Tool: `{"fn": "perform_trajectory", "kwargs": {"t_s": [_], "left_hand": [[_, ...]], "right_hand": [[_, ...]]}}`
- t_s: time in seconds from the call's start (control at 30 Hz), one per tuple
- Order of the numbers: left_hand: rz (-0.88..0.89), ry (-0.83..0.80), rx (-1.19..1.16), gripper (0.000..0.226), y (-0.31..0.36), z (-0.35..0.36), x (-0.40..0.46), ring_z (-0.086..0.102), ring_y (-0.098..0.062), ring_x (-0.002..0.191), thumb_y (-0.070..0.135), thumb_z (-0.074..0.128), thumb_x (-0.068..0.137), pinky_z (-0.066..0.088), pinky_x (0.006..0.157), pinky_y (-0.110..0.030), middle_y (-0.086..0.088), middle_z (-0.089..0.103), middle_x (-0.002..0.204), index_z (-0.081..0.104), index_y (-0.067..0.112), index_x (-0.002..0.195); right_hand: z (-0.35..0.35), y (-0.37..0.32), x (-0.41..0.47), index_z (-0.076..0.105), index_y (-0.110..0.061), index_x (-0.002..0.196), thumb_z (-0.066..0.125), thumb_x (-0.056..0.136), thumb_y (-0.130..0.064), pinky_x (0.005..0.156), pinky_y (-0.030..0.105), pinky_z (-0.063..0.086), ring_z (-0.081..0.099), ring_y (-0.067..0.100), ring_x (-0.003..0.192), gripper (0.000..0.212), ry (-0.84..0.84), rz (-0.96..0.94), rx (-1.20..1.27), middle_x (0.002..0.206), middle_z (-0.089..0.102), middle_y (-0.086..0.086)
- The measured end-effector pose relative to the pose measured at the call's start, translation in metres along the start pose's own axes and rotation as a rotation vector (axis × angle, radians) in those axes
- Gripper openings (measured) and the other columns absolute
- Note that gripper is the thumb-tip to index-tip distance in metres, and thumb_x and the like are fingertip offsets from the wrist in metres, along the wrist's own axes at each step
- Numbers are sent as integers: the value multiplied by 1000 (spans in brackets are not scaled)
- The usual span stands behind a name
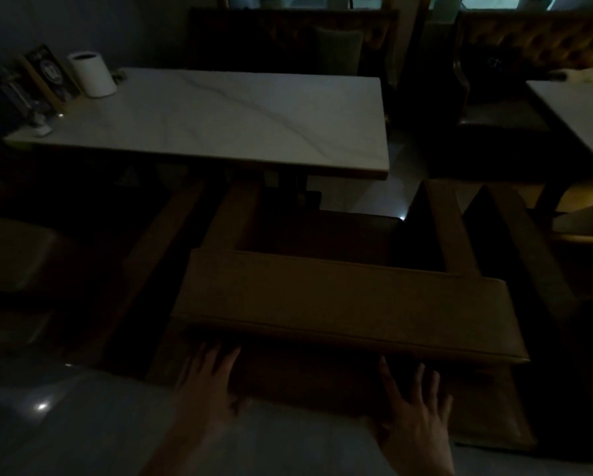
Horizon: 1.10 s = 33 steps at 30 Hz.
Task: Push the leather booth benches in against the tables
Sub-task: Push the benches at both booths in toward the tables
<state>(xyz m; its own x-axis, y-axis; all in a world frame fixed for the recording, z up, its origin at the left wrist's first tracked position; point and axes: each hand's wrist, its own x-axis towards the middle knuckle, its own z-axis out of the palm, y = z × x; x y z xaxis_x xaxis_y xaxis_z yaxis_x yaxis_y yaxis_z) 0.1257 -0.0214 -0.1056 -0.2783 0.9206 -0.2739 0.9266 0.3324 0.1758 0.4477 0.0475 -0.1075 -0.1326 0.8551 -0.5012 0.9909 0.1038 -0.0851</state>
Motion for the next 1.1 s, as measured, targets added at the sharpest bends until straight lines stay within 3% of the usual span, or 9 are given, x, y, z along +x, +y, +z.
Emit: {"fn": "perform_trajectory", "kwargs": {"t_s": [0.1,0.23,0.33,0.6,0.73,0.83,0.93,1.1], "left_hand": [[23,-13,37,101,-21,5,9,10,-28,149,75,54,73,12,119,-46,1,9,164,3,40,153],[87,79,-15,102,-34,10,12,27,-37,144,75,67,62,23,114,-52,-1,39,154,30,38,150],[83,96,-1,95,-41,15,14,38,-34,138,79,63,60,38,106,-51,3,50,144,42,40,144],[106,125,14,83,-49,13,4,46,-32,133,80,57,66,46,99,-51,4,55,140,49,40,139],[118,120,-18,83,-62,10,-6,50,-35,130,74,70,62,48,95,-54,1,59,136,56,36,135],[106,105,-33,82,-80,14,-12,40,-34,137,75,64,67,42,101,-54,5,51,144,48,41,140],[99,78,-80,85,-98,17,-11,11,-29,149,75,58,74,28,112,-53,12,25,158,24,49,148],[104,91,-136,84,-102,9,5,6,-29,150,63,66,76,17,118,-51,9,24,160,27,44,149]], "right_hand": [[0,-6,3,-39,-44,136,34,82,-84,120,64,7,-16,48,148,100,-9,44,-47,163,-19,22],[0,-7,8,-34,-46,140,29,79,-88,121,64,7,-15,46,149,98,-37,62,-88,163,-20,19],[5,-9,8,-35,-47,138,27,79,-88,121,63,10,-13,45,149,96,-4,80,-113,164,-17,18],[5,-14,6,-40,-47,133,32,77,-89,122,61,9,-14,44,149,100,-105,110,-91,163,-21,15],[8,-30,-8,-34,-38,140,33,77,-89,122,60,6,-17,43,149,105,-152,139,-90,163,-22,16],[15,-44,-20,-37,-32,137,31,79,-88,122,59,8,-15,45,149,105,-174,144,-104,164,-20,16],[22,-59,-20,-40,-29,135,31,77,-90,122,60,8,-13,47,149,110,-182,150,-119,163,-19,18],[11,-71,-9,-29,-44,146,40,79,-86,122,61,7,-17,47,148,105,-213,147,-50,162,-22,18]]}}
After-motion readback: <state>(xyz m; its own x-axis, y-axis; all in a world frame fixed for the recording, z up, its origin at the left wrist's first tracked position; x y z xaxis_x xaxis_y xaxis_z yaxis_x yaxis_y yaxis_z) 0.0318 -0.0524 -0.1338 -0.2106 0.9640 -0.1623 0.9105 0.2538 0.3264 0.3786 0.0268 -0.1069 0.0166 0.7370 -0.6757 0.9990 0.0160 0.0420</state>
